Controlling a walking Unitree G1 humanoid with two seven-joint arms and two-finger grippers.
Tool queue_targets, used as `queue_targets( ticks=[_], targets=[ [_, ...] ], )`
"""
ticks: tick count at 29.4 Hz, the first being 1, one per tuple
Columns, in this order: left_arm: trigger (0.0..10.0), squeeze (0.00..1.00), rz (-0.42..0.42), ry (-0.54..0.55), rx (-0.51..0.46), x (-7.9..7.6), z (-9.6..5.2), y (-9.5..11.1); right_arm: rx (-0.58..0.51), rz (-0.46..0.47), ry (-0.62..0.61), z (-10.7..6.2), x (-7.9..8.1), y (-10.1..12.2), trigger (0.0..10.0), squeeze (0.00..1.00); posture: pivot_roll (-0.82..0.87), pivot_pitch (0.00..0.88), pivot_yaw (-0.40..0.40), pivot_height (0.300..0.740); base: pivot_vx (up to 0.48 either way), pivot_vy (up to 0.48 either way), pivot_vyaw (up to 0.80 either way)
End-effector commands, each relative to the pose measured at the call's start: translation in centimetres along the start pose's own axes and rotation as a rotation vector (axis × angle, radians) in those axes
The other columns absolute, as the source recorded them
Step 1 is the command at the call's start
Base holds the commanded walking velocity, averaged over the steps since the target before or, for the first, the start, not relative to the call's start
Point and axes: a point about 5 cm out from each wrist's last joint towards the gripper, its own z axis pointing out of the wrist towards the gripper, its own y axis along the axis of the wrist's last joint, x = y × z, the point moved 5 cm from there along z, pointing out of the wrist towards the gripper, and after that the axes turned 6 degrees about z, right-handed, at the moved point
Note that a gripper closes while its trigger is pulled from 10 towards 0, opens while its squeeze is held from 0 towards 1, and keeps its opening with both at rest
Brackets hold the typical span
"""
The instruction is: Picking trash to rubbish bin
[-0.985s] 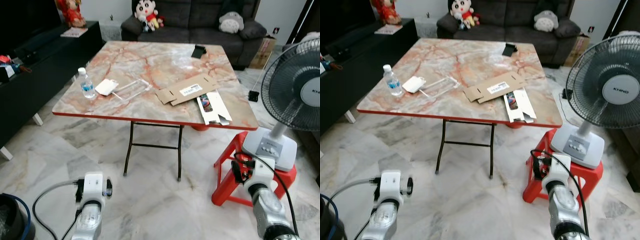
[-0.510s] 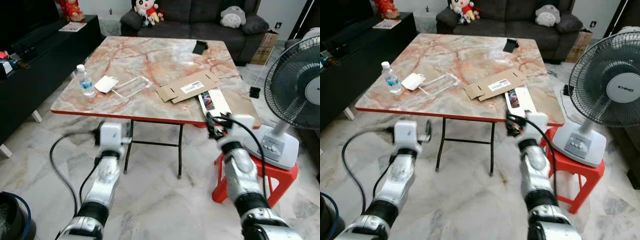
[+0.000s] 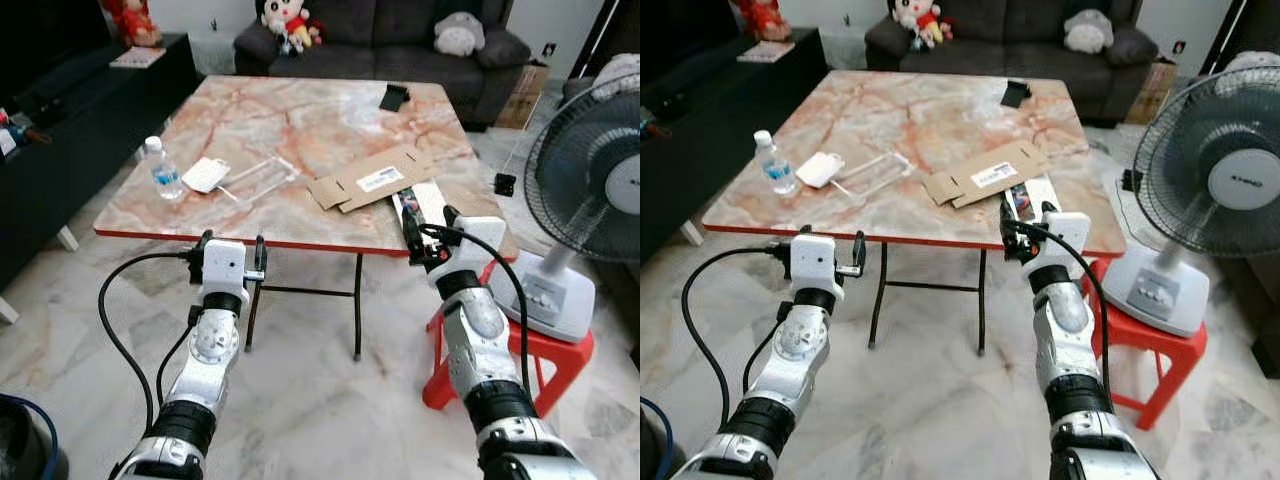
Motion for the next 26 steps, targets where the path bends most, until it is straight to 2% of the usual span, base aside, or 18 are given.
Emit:
queue_targets(
  ticks=[1,13,26],
  targets=[
    [10.0,0.00,0.005,0.017,0.016,0.7,-0.1,-0.3,0.001,0.012,0.025,0.4,1.0,0.1,10.0,0.00,0.01,0.027,-0.032,0.740,0.356,0.000,0.00],
    [10.0,0.00,0.016,0.017,0.017,0.8,0.2,0.2,0.008,-0.007,0.059,0.7,2.1,0.2,10.0,0.00,0.01,0.023,-0.031,0.740,0.362,0.000,0.00],
    [10.0,0.00,0.035,0.013,0.013,0.9,0.5,0.5,0.018,-0.007,0.061,0.7,2.2,0.1,10.0,0.00,0.01,0.011,-0.033,0.740,0.364,0.000,0.00]
  ],
)
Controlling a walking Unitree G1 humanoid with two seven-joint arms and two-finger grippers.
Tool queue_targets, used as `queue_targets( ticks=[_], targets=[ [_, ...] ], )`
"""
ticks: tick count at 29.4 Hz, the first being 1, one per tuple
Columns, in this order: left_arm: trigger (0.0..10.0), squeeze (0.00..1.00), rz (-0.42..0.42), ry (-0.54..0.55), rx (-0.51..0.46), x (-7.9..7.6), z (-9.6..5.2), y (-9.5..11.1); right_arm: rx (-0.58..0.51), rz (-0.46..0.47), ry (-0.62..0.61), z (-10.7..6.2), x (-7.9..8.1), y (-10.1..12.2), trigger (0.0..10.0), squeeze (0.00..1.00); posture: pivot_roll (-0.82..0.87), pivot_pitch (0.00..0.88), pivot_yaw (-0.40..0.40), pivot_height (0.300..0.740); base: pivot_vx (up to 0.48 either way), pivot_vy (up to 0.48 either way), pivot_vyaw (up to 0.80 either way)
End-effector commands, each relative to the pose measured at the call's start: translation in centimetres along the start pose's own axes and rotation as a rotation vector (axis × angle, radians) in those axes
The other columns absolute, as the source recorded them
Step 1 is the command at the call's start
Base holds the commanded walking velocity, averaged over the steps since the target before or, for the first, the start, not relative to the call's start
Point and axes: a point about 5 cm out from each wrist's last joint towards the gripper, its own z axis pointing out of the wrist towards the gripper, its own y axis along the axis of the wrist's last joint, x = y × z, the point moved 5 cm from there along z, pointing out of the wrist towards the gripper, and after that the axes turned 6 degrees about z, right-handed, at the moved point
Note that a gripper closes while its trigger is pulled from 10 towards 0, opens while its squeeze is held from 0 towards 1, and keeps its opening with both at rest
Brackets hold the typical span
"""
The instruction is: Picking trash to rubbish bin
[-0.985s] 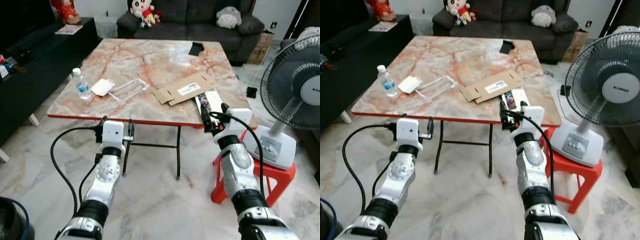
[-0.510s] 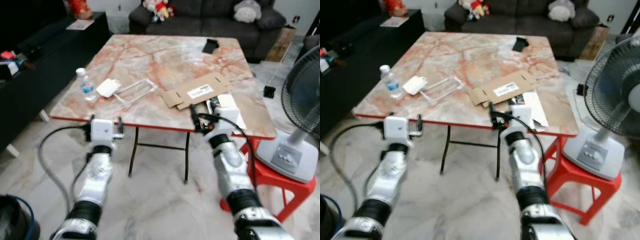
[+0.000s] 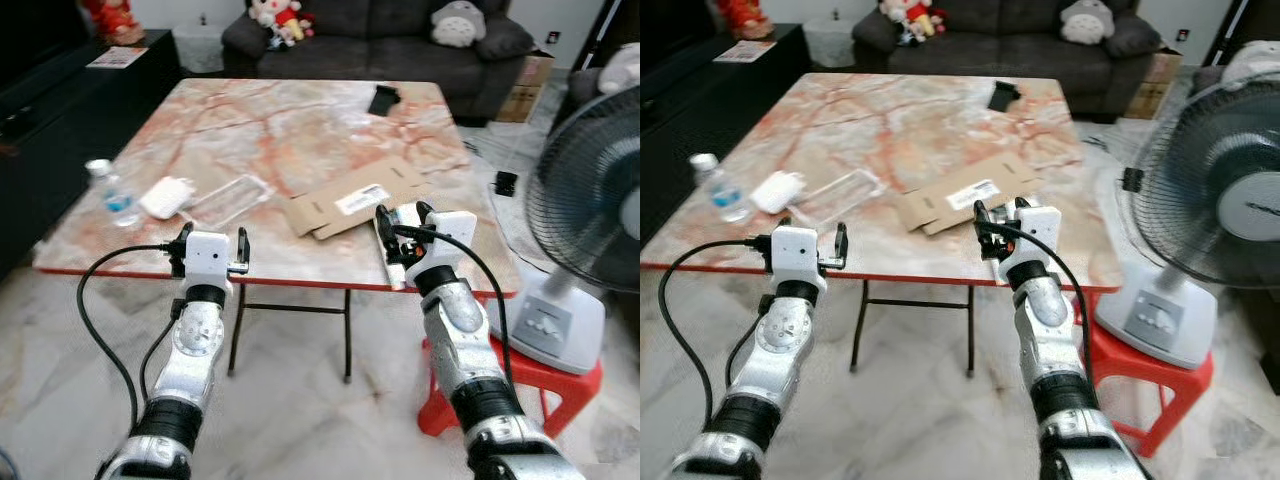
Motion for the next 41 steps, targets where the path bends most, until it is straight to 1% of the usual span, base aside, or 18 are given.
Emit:
queue_targets(
  ticks=[1,4,7,8,14,26,30,33,35,38,39,41],
  targets=[
    [10.0,0.00,0.021,0.031,-0.007,1.4,0.3,0.3,-0.012,0.014,0.030,0.5,1.3,0.3,10.0,0.00,0.01,0.011,-0.033,0.740,0.364,0.000,0.00],
    [10.0,0.00,0.018,0.032,-0.006,1.5,0.4,0.3,-0.015,0.006,0.038,0.5,1.5,0.4,10.0,0.00,0.01,0.000,-0.037,0.740,0.364,0.000,0.17],
    [10.0,0.00,0.005,0.028,0.002,1.5,0.4,0.2,-0.016,0.009,0.039,0.6,1.5,0.4,10.0,0.00,0.01,0.000,-0.037,0.740,0.302,0.309,0.51],
    [10.0,0.00,0.007,0.029,0.001,1.5,0.4,0.1,-0.014,0.027,0.029,0.6,1.3,0.4,10.0,0.00,0.01,0.000,-0.037,0.740,0.251,0.409,0.00],
    [10.0,0.00,0.004,0.026,0.002,1.3,0.4,0.1,-0.018,0.044,0.037,0.7,1.5,0.5,10.0,0.00,0.00,0.000,-0.037,0.740,0.252,0.409,0.00],
    [10.0,0.00,0.000,0.022,0.001,1.2,0.4,0.2,-0.015,0.044,0.048,0.7,1.6,0.4,10.0,0.00,0.00,0.000,-0.041,0.740,0.252,0.408,0.00],
    [10.0,0.00,0.013,0.016,0.002,1.1,0.5,0.2,-0.013,0.051,0.049,0.7,1.7,0.4,10.0,0.00,0.00,0.000,-0.041,0.740,0.338,0.303,0.00],
    [10.0,0.00,0.026,0.008,0.007,1.1,0.6,0.1,0.004,0.070,0.051,0.8,1.8,0.1,10.0,0.00,0.00,0.000,-0.042,0.740,0.412,0.000,-0.80],
    [10.0,0.00,0.031,-0.009,0.017,1.0,0.5,-0.1,0.006,0.050,0.049,0.7,1.8,0.1,10.0,0.00,0.01,0.000,-0.042,0.740,0.341,0.000,-0.80],
    [10.0,0.00,0.034,-0.036,0.029,0.6,0.5,-0.4,0.009,0.049,0.048,0.7,1.7,0.0,10.0,0.00,0.01,0.000,-0.042,0.740,0.301,0.000,-0.79],
    [10.0,0.00,0.016,-0.057,0.032,0.2,0.4,-0.5,-0.008,0.049,0.049,0.7,1.8,0.3,10.0,0.00,0.01,0.000,-0.042,0.740,0.000,0.000,-0.48],
    [10.0,0.00,0.011,-0.083,0.036,-0.1,0.3,-0.6,-0.011,0.052,0.049,0.7,1.8,0.3,10.0,0.00,0.01,0.000,-0.042,0.740,0.000,0.000,0.00]
  ],
)
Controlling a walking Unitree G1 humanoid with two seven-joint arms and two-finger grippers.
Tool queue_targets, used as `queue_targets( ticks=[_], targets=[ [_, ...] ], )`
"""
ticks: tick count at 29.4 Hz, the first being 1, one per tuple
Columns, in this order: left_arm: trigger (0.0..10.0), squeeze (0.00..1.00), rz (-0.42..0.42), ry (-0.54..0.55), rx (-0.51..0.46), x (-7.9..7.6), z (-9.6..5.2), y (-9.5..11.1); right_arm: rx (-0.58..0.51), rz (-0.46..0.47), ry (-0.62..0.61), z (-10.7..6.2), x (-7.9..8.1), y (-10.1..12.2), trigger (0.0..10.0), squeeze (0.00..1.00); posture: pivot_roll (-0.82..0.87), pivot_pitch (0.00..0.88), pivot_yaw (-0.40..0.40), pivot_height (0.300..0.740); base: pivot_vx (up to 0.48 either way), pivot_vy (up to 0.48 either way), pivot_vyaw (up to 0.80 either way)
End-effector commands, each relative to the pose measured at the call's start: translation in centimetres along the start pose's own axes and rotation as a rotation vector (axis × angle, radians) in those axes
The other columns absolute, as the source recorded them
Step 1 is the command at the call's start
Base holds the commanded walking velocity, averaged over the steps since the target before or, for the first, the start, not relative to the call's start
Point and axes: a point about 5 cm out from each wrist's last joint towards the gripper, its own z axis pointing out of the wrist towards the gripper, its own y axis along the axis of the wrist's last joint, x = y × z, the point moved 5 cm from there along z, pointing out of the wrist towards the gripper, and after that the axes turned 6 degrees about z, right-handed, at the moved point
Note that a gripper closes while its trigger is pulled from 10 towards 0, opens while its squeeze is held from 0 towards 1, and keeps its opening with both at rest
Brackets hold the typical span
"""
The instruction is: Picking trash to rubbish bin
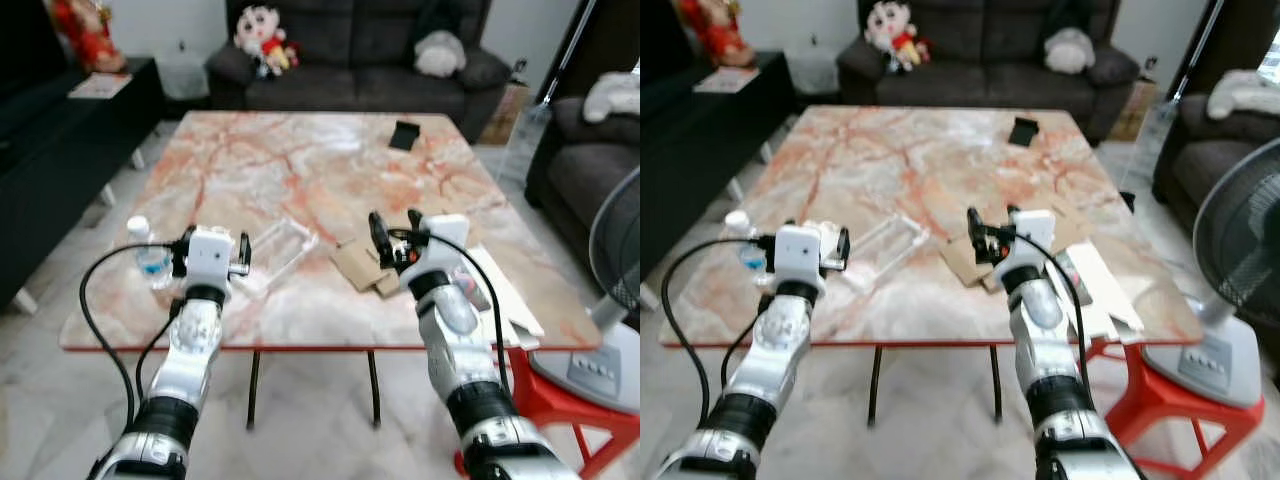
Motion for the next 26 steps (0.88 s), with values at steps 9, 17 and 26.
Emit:
queue_targets(
  ticks=[9,17,26],
  targets=[
    [10.0,0.00,-0.037,-0.081,-0.002,-1.91,-0.25,0.24,-0.007,0.010,-0.031,-0.17,-0.85,0.26,10.0,0.00,0.02,0.003,-0.041,0.740,0.000,0.000,0.00],
    [10.0,0.00,-0.023,-0.080,0.002,-1.65,-0.23,0.18,-0.009,0.016,-0.040,-0.17,-1.04,0.28,10.0,0.00,0.02,0.011,-0.038,0.740,0.000,0.000,-0.35],
    [10.0,0.00,-0.015,-0.090,0.002,-1.70,-0.12,0.25,-0.012,0.022,-0.041,-0.06,-1.01,0.42,10.0,0.00,0.02,0.011,-0.037,0.740,0.215,0.000,0.00]
  ],
)
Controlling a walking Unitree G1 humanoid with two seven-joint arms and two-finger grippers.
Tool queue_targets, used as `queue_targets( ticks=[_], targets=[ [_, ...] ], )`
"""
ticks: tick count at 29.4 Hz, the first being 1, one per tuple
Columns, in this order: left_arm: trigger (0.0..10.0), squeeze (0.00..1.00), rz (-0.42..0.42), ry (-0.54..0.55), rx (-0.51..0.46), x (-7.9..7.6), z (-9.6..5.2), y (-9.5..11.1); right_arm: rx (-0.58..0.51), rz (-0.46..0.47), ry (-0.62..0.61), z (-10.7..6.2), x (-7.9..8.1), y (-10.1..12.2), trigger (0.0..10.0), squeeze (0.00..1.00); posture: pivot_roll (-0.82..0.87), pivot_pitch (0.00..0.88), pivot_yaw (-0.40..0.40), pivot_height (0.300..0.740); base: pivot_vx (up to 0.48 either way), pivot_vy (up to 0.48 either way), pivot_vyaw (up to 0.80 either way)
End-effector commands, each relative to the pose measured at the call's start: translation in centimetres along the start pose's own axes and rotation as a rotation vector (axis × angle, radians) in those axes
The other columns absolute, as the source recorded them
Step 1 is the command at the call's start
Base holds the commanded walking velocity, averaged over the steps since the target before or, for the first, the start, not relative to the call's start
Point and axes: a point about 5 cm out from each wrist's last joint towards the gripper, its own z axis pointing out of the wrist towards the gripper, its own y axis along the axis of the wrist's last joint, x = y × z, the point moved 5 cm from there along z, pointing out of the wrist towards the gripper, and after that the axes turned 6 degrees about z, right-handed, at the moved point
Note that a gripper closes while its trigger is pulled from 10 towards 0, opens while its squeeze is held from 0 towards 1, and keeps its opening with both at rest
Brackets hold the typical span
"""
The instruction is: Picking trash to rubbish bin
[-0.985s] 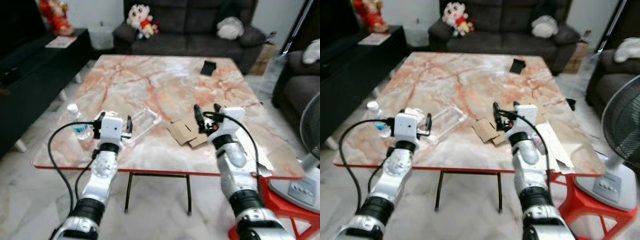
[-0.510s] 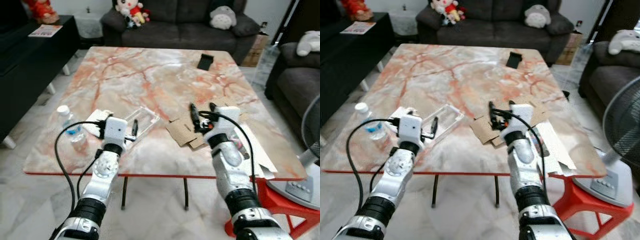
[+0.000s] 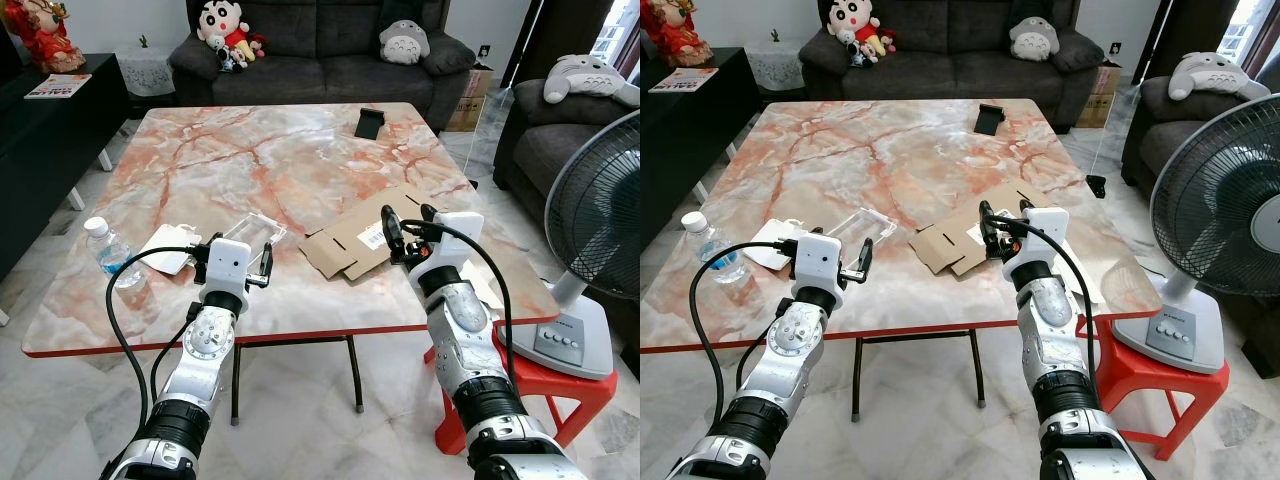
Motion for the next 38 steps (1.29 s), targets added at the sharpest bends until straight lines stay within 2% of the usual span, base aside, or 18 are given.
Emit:
queue_targets(
  ticks=[1,6,25,30,38],
  targets=[
    [10.0,0.00,0.016,-0.003,-0.018,0.15,0.30,0.66,-0.004,0.007,0.003,0.21,0.17,0.23,10.0,0.00,0.02,0.011,-0.037,0.740,0.240,0.000,-0.80],
    [10.0,0.00,0.015,0.002,-0.020,0.23,0.28,0.70,-0.005,-0.017,0.011,0.24,0.19,0.34,10.0,0.00,0.02,0.011,-0.037,0.740,0.192,0.000,-0.32],
    [10.0,0.00,0.030,0.020,-0.032,0.46,0.36,1.04,0.004,0.002,0.022,0.28,0.49,0.12,10.0,0.00,0.02,0.018,-0.045,0.740,0.271,0.000,0.00],
    [10.0,0.00,0.031,0.018,-0.031,0.45,0.38,1.03,0.005,0.011,0.025,0.29,0.52,0.11,10.0,0.00,0.02,0.018,-0.045,0.740,0.317,0.000,-0.75],
    [10.0,0.00,0.033,0.018,-0.030,0.50,0.35,0.98,-0.001,-0.006,0.033,0.31,0.77,0.19,10.0,0.00,0.02,0.019,-0.045,0.740,0.318,0.000,0.00]
  ],
)
